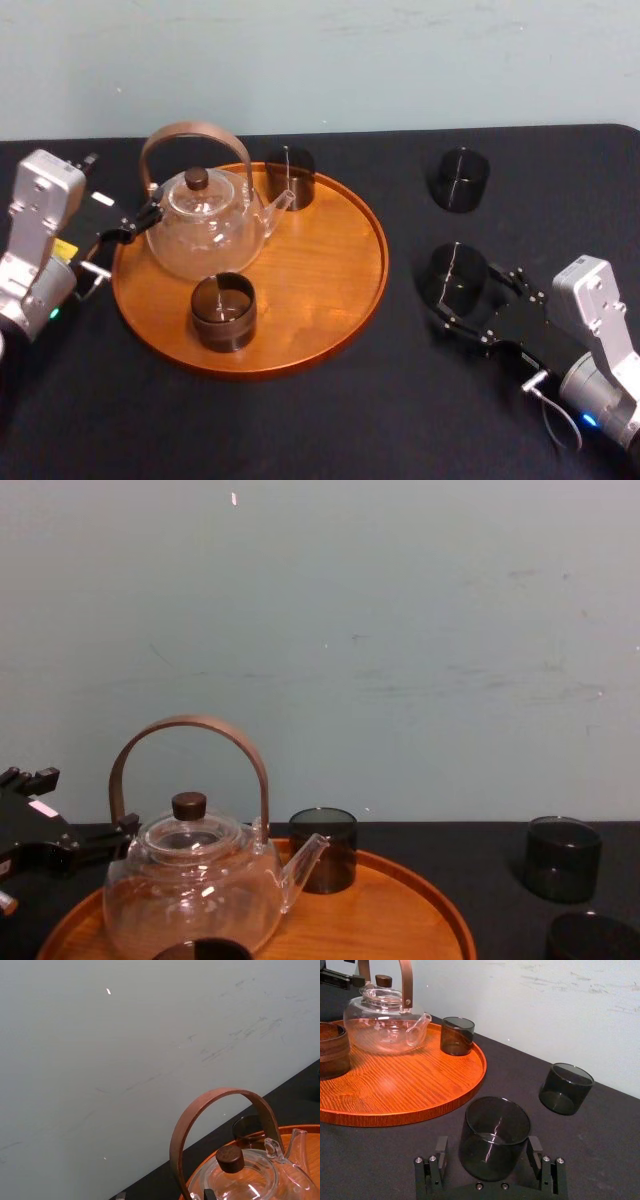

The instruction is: Pick up the glass from the table and place it on the tray.

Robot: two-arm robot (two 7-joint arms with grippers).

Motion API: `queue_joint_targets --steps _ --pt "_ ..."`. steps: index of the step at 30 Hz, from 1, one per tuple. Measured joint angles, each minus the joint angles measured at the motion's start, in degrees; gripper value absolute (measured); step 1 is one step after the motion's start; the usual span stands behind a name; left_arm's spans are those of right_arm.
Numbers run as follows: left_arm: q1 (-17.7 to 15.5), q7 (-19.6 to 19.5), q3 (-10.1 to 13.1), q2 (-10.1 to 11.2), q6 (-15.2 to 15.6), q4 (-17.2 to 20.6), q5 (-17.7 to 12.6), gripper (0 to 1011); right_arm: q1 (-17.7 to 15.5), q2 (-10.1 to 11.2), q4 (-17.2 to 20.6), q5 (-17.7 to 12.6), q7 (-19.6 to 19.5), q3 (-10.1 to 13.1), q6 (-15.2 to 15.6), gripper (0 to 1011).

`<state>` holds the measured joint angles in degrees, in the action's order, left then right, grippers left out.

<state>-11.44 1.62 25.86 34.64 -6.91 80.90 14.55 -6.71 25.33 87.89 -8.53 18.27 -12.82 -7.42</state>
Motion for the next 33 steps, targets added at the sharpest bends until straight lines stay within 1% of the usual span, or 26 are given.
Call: queue_joint_targets --steps 10,21,26,33 --pt "0.0 0.0 0.0 0.0 0.0 0.0 0.0 1009 -0.2 -1.0 -0.6 0.5 0.7 1.0 0.2 1002" --pt "0.0 0.0 0.0 0.0 0.0 0.0 0.0 1009 0.5 -1.9 -1.7 0.6 1.0 1.5 0.8 1002" --pt "0.0 0.0 0.0 0.0 0.0 0.0 0.0 1010 1.5 -2.3 -2.4 0.6 1.5 1.3 1.1 1002" --pt "0.0 0.0 0.0 0.0 0.0 0.0 0.0 1009 3.8 -3.0 -4.1 0.6 2.4 0.4 1.4 1002"
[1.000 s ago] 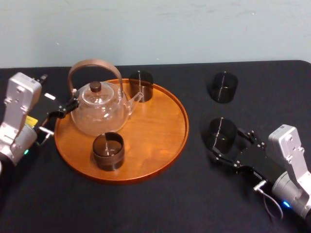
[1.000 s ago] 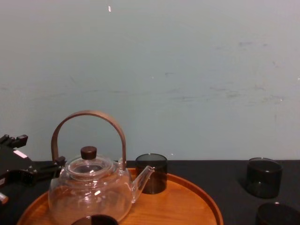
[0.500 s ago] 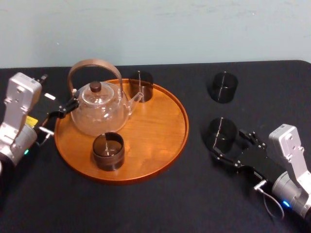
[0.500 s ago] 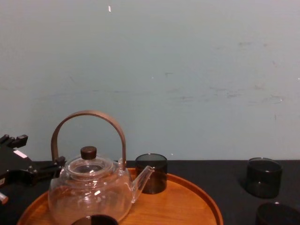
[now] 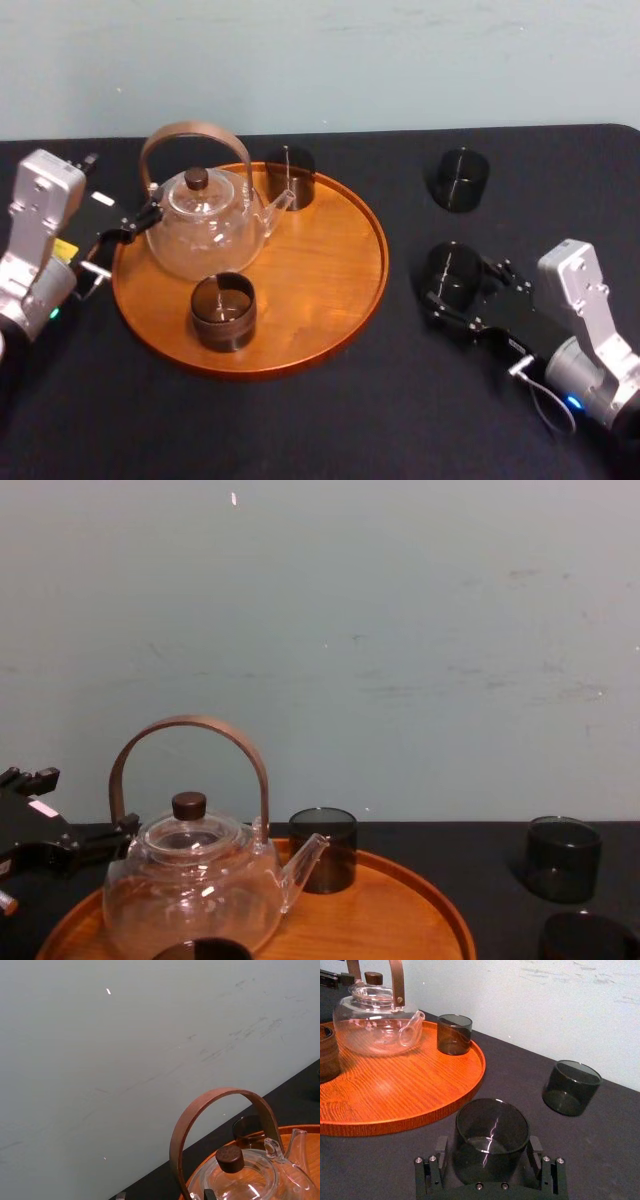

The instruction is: Pick up the glass from the table and place it on the tray.

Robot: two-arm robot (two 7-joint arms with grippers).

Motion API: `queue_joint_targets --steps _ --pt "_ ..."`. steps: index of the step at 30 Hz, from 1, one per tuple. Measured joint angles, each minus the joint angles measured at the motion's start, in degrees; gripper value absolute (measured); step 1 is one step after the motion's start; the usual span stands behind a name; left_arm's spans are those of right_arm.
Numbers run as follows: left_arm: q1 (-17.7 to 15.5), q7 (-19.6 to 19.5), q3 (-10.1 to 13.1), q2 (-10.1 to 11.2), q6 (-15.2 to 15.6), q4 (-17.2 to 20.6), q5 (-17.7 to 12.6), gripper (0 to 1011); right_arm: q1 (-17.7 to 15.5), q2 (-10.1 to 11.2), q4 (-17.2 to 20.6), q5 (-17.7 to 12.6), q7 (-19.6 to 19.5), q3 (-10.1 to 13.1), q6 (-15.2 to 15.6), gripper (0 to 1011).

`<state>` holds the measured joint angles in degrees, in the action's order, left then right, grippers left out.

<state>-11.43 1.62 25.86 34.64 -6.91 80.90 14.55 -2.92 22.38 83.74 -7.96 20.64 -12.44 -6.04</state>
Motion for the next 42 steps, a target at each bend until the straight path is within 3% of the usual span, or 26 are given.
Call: queue_joint_targets --steps 13,22,27,42 --pt "0.0 0.0 0.0 0.0 0.0 0.0 0.0 1009 5.3 -1.3 -5.2 -0.8 1.2 -1.6 0.6 1002" --pt "0.0 0.0 0.0 0.0 0.0 0.0 0.0 1009 4.9 -1.2 -4.8 -0.7 1.2 -1.5 0.6 1002" --pt "0.0 0.0 0.0 0.0 0.0 0.0 0.0 1010 4.7 -1.1 -4.7 -0.7 1.2 -1.5 0.5 922" --pt "0.0 0.0 0.0 0.0 0.0 0.0 0.0 1009 4.6 -0.9 -4.8 -1.8 1.7 -1.4 -0.3 920"
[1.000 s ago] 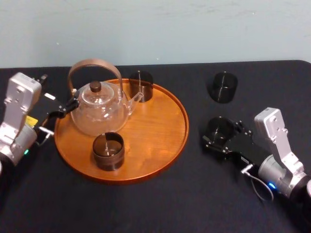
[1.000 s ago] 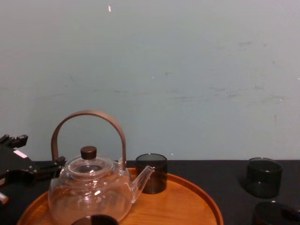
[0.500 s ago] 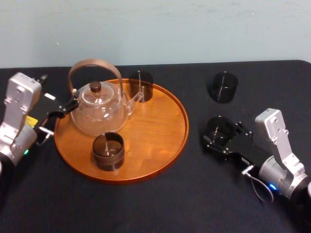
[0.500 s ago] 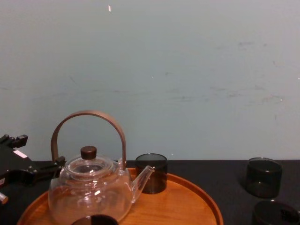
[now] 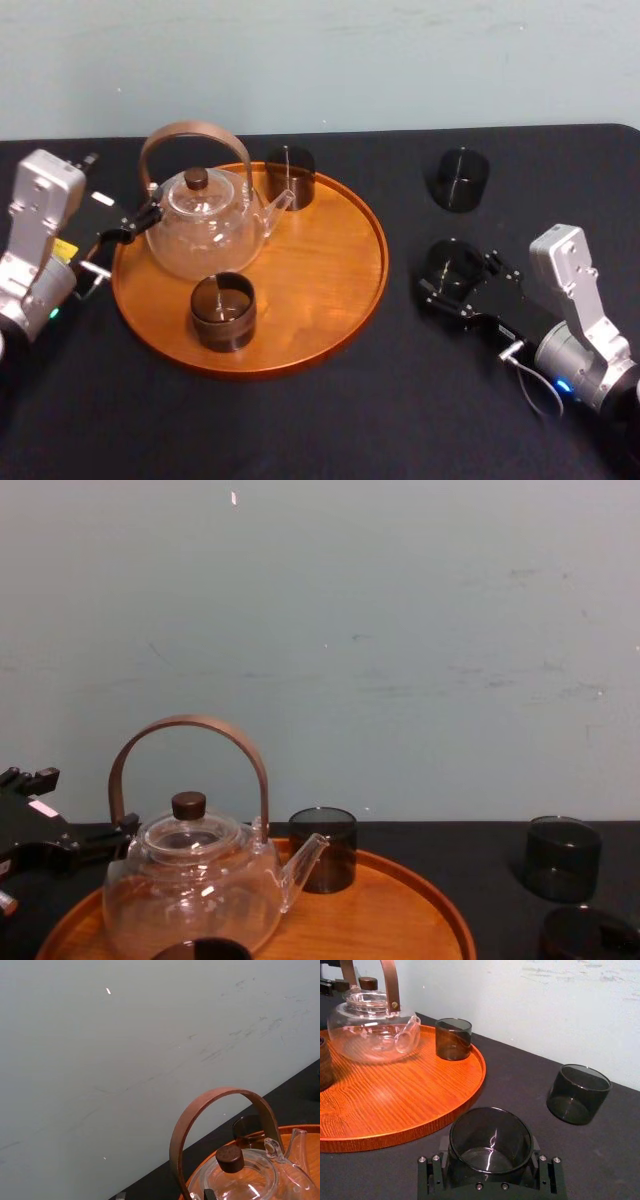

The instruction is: Pick up the glass from the table and place it on the tray.

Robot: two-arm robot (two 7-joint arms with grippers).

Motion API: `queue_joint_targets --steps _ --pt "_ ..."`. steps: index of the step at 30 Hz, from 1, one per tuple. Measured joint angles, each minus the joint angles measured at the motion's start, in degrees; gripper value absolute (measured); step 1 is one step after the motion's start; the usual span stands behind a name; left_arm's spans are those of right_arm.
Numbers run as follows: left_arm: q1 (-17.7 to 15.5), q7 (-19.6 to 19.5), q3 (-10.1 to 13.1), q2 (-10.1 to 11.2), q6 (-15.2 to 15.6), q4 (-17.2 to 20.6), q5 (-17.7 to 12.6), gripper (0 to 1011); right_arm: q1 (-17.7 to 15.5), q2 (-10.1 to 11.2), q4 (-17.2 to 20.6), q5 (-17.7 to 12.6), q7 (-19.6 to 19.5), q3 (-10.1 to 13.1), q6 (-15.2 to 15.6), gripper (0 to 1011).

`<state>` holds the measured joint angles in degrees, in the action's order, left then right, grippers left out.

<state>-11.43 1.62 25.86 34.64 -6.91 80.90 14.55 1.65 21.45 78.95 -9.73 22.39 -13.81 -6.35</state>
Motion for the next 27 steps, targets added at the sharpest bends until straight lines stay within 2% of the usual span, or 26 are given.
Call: queue_joint_targets --steps 16,27 --pt "0.0 0.0 0.0 0.0 0.0 0.0 0.0 1009 -0.1 0.8 1.3 -0.9 -0.2 -0.5 1.6 919" --pt "0.0 0.0 0.0 0.0 0.0 0.0 0.0 1010 -0.8 1.4 5.5 -0.7 -1.2 -0.5 3.0 919"
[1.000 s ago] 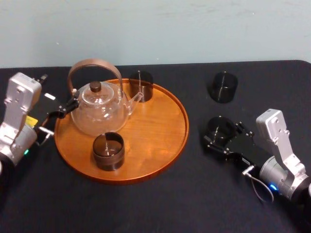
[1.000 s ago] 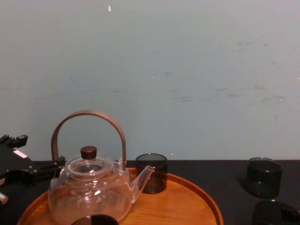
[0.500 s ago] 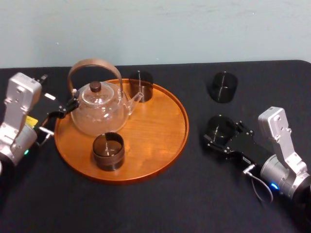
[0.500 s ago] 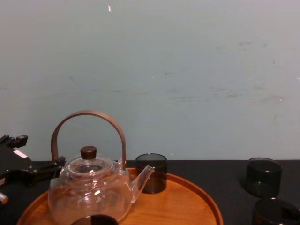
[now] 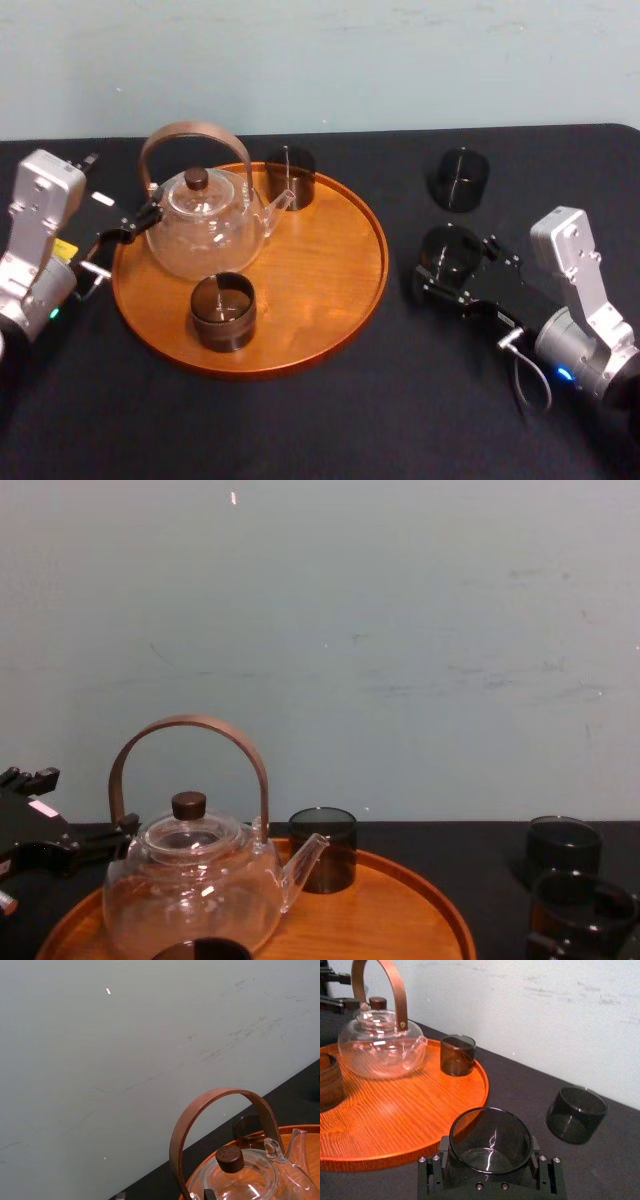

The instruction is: Pick up the glass from the table and place it on the tray.

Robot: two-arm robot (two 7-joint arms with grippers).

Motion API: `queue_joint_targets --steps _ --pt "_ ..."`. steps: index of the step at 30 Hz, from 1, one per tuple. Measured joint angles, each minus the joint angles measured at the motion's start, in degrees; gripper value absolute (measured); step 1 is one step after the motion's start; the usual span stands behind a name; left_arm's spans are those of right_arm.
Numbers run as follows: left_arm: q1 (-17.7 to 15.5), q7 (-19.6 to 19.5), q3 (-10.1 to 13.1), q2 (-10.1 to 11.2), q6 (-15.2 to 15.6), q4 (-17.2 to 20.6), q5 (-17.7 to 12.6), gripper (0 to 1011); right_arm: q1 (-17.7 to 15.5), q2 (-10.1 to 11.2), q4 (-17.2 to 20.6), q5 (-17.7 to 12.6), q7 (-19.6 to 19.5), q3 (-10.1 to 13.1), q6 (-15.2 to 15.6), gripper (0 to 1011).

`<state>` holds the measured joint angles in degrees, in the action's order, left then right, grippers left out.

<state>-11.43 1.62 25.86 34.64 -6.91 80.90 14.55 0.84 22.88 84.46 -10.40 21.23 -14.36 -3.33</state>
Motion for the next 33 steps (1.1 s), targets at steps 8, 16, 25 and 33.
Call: queue_joint_targets --steps 8,16,25,33 --pt "0.0 0.0 0.0 0.0 0.0 0.0 0.0 1009 0.3 0.1 3.2 0.8 -0.5 -0.6 1.8 919" --pt "0.0 0.0 0.0 0.0 0.0 0.0 0.0 1010 2.0 -0.6 5.0 2.3 -0.5 -2.8 3.3 919" --pt "0.0 0.0 0.0 0.0 0.0 0.0 0.0 1009 4.4 -2.2 4.8 4.0 0.0 -5.9 4.1 919" --pt "0.0 0.0 0.0 0.0 0.0 0.0 0.0 1010 6.1 -4.0 3.3 4.7 0.2 -8.2 4.3 919"
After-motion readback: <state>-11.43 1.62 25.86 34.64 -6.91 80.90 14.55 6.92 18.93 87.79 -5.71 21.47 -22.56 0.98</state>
